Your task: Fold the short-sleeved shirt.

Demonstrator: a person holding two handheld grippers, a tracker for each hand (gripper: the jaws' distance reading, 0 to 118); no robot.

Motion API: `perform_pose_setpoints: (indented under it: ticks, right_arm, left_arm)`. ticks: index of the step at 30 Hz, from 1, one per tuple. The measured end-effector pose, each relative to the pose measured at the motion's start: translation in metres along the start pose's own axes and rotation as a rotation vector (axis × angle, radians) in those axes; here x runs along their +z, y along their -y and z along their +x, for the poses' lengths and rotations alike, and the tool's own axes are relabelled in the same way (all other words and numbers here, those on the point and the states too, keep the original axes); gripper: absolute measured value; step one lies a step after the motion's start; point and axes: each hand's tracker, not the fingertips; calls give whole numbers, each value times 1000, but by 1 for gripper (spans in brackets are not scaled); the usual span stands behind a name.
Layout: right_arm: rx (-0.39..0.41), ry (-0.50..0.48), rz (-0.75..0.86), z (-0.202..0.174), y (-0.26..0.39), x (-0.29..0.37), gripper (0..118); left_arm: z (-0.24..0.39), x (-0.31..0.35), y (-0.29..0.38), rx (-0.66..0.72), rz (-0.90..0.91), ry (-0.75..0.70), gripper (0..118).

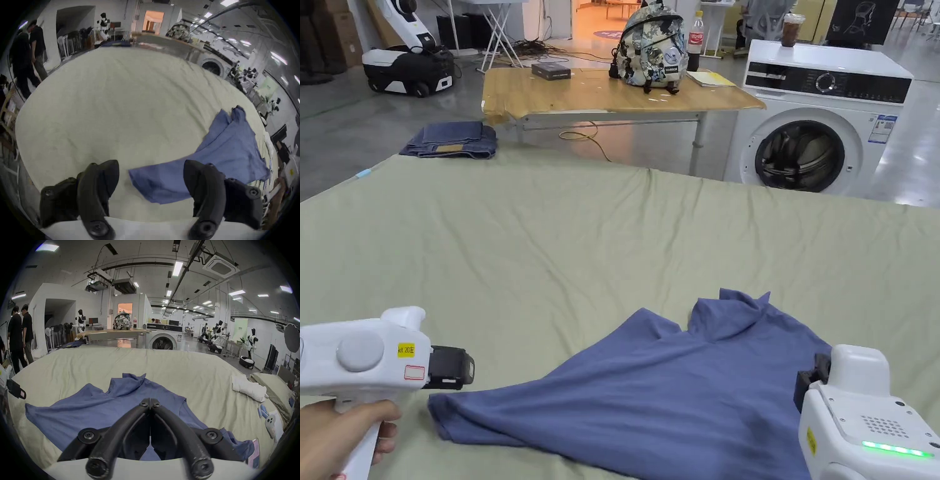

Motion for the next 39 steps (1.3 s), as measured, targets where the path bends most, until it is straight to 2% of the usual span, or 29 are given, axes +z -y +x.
perform_pose_setpoints:
  ticks: [5,6,10,13,14,16,18,20,27,32,34,35,36,37,39]
  right_arm:
    - [2,-2,-16,-1,-2,1,0]
    - [3,-1,-18,-1,-2,0,0]
    - [10,-1,-27,-2,0,-1,0]
    - [20,-4,-28,-3,1,-2,0]
    - [21,-6,-31,-4,1,-4,0]
    - [18,-9,-37,-5,1,-6,0]
    - [8,-13,-42,-6,1,-8,0]
    - [1,-19,-48,-6,0,-11,0]
    - [-22,-48,-90,0,-11,-31,0]
    - [-54,-74,-197,16,-35,-83,0]
    - [-40,-72,-252,22,-46,-117,0]
    - [-26,-68,-263,24,-51,-131,5]
    - [-18,-79,-276,26,-55,-145,17]
    - [-5,-82,-296,28,-59,-159,42]
    - [27,-112,-354,30,-68,-187,74]
  left_arm:
    - [2,-30,10,68,-94,-116,84]
    - [-7,-53,12,69,-114,-130,83]
    - [9,-44,22,16,-78,-194,73]
    - [21,-44,26,-56,-60,-191,46]
    - [6,-60,12,-84,-65,-193,36]
    - [8,-59,9,-97,-56,-166,0]
    - [11,-60,3,-80,-48,-105,0]
    - [8,-62,3,-89,-41,-127,0]
    - [7,-36,16,-58,38,-64,0]
    - [11,-30,19,-66,58,-45,0]
    - [20,-25,20,-64,59,-40,0]
    - [22,-26,20,-65,54,-37,0]
    - [24,-27,20,-67,48,-36,0]
    - [26,-28,21,-69,48,-36,0]
    - [31,-32,21,-70,44,-39,0]
